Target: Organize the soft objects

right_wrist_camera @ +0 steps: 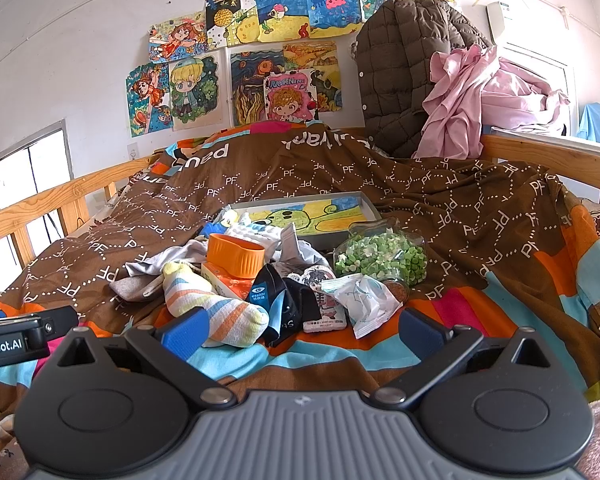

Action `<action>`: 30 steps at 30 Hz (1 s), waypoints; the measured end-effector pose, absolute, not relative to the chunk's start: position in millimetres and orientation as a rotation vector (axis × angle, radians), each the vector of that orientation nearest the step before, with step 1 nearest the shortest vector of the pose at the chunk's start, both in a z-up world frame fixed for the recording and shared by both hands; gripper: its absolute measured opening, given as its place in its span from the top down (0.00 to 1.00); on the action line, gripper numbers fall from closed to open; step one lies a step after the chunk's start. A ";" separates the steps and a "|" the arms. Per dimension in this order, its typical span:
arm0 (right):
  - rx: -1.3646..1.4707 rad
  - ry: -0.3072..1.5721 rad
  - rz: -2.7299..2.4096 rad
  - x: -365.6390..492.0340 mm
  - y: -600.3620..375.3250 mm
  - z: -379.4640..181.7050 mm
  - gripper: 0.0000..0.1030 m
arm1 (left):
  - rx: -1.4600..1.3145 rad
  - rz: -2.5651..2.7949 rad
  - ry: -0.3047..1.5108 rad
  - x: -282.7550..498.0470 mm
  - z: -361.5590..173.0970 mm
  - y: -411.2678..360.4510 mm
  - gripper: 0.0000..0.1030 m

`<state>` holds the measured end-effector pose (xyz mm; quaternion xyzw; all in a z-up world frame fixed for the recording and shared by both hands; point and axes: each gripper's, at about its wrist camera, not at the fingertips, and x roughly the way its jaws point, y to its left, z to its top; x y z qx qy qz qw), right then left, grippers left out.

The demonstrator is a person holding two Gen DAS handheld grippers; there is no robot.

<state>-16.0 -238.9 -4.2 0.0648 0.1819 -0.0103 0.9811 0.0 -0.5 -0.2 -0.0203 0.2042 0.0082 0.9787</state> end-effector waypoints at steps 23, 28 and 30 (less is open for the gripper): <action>0.160 0.382 -0.032 -10.6 -240.9 -6.3 0.00 | -0.152 -0.011 0.474 10.3 -8.0 7.4 0.01; 0.171 0.393 -0.046 -10.4 -244.4 -3.1 0.00 | -0.158 -0.013 0.468 15.3 -3.7 6.0 0.01; 0.178 0.404 -0.050 -8.4 -245.4 -2.6 0.00 | -0.172 -0.011 0.467 17.4 -3.3 5.5 0.01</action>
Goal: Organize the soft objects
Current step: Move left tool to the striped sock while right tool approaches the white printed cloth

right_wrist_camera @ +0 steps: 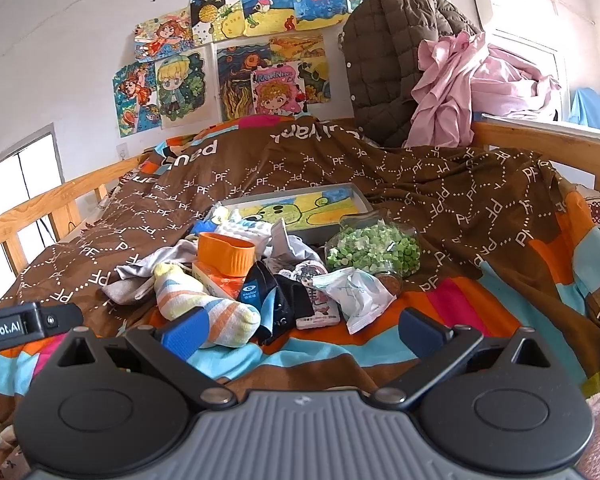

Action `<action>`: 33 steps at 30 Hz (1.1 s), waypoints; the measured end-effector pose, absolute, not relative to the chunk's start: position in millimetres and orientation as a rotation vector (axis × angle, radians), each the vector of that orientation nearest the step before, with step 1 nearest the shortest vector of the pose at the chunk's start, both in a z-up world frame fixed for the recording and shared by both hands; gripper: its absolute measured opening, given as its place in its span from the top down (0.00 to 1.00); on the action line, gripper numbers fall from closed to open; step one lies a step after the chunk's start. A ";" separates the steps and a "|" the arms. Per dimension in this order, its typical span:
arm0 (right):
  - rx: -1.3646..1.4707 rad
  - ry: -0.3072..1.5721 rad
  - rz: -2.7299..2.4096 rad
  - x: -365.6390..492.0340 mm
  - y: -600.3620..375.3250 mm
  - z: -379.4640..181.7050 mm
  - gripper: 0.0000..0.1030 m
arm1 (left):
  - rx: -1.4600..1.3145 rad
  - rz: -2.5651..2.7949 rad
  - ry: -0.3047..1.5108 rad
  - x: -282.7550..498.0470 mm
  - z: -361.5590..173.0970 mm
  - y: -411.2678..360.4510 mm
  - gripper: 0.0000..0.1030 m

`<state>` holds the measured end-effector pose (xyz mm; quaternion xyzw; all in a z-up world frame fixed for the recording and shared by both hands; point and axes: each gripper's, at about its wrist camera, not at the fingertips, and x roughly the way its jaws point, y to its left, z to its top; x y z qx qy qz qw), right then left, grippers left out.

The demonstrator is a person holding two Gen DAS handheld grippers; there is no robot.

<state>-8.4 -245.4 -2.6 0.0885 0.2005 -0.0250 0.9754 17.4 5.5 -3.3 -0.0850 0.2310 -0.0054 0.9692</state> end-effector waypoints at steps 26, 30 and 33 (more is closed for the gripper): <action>0.363 0.615 -0.057 84.7 -288.3 -18.6 0.00 | -0.246 -0.076 0.579 127.3 -28.3 -3.9 0.01; 0.416 0.671 -0.082 103.5 -304.1 -31.0 0.00 | -0.260 -0.128 0.631 150.0 -37.3 -7.5 0.01; 0.365 0.667 -0.084 118.4 -310.5 -32.7 0.00 | -0.240 -0.158 0.643 161.2 -43.9 -14.3 0.01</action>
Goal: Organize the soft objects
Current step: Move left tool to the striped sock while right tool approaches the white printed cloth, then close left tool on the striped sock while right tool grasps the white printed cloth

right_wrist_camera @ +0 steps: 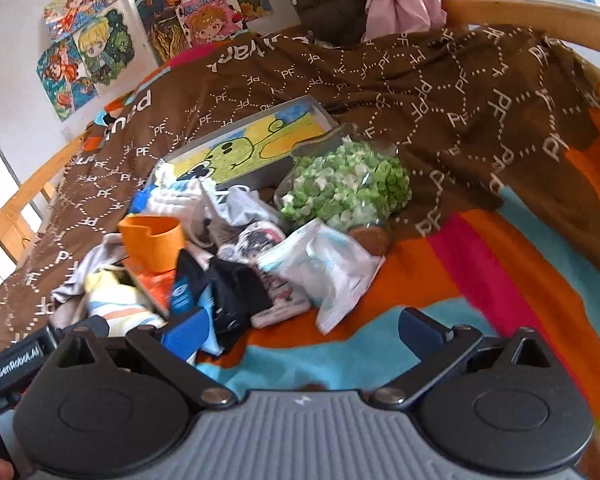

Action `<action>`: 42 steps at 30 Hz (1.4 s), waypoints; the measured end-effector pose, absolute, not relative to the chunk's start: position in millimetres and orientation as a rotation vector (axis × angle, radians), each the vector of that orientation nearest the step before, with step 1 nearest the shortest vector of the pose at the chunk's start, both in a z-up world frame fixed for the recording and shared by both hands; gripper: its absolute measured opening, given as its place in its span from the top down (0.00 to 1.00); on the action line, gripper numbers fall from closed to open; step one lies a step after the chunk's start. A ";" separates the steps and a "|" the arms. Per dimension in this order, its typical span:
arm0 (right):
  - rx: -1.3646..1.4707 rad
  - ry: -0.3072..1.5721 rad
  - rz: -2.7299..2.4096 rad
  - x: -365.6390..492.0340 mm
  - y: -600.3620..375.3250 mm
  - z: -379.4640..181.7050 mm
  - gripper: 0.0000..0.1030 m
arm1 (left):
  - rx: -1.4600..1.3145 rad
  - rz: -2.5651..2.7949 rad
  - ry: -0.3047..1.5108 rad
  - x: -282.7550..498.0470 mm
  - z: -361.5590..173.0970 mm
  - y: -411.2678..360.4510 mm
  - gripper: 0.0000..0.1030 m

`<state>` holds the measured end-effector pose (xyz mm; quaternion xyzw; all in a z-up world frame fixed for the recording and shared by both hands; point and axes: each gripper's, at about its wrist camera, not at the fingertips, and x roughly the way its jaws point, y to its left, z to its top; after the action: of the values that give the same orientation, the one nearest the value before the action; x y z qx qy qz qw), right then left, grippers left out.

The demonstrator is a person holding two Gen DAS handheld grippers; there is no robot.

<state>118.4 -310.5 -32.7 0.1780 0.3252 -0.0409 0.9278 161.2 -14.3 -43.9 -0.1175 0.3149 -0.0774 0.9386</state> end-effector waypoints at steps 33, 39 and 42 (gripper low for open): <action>0.434 0.774 -0.043 195.2 -327.3 -77.4 0.20 | -0.269 -0.414 0.715 202.1 -73.9 -43.3 0.37; 0.404 0.793 -0.058 196.3 -324.4 -81.8 0.32 | -0.291 -0.369 0.743 202.7 -77.0 -38.2 0.52; 0.398 0.786 -0.069 193.9 -324.4 -80.9 0.41 | -0.297 -0.356 0.773 203.5 -81.4 -38.0 0.53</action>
<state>193.9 -324.4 -80.9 0.1925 0.3803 -0.0333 0.9040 203.5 -38.0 -81.4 -0.1433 0.3736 -0.1719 0.9002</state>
